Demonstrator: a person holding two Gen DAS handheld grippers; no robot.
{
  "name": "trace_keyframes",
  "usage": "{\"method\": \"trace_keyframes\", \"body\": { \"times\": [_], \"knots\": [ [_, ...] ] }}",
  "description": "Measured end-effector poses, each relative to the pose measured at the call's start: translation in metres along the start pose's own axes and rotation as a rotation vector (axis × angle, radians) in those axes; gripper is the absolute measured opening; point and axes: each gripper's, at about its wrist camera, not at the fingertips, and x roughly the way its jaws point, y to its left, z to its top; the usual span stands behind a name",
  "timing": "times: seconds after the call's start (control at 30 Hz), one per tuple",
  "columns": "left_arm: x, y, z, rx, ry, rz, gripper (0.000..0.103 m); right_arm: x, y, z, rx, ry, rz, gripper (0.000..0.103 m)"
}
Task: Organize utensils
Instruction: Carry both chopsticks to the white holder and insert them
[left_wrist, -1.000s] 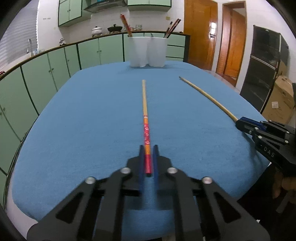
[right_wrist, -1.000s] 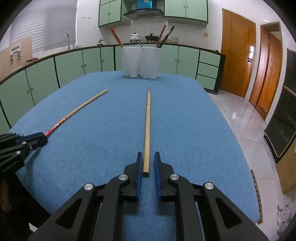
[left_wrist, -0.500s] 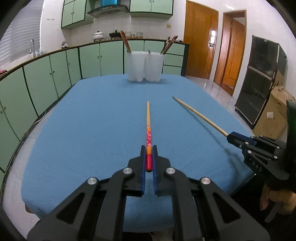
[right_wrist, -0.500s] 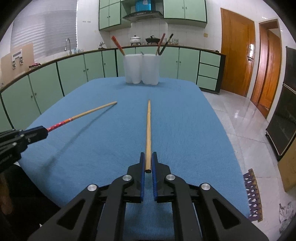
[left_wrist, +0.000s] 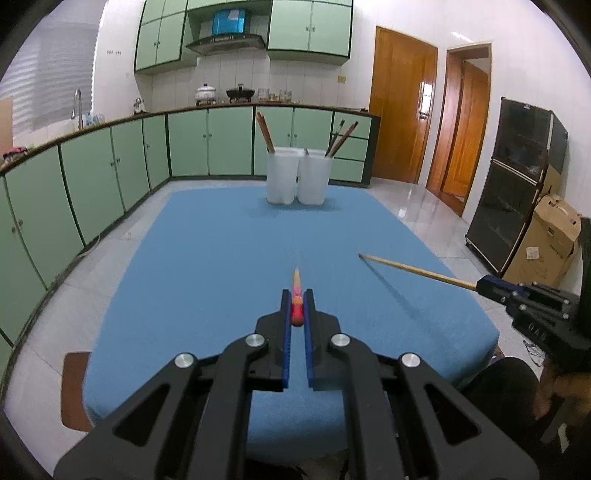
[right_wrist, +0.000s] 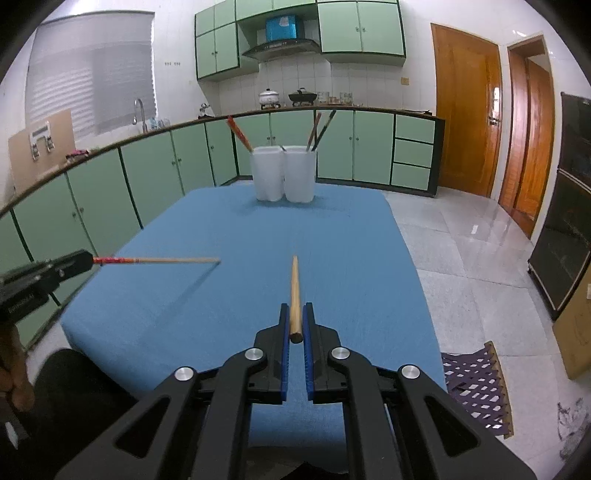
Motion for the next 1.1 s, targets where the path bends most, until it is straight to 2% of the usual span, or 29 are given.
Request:
{"method": "trace_keyframes", "body": {
  "times": [0.17, 0.47, 0.73, 1.1],
  "knots": [
    [-0.017, 0.002, 0.014, 0.011, -0.009, -0.024, 0.005, -0.019, -0.006, 0.024, 0.014, 0.023, 0.036, 0.007],
    [-0.036, 0.004, 0.041, 0.055, -0.014, -0.053, 0.005, -0.044, 0.001, 0.073, -0.056, 0.074, 0.089, 0.007],
    [-0.016, 0.01, 0.07, 0.08, 0.036, -0.106, 0.005, -0.018, 0.012, 0.118, -0.128, 0.134, 0.109, 0.007],
    [0.028, 0.033, 0.122, 0.025, 0.103, -0.168, 0.005, 0.031, 0.016, 0.179, -0.128, 0.187, 0.145, 0.007]
  ]
}}
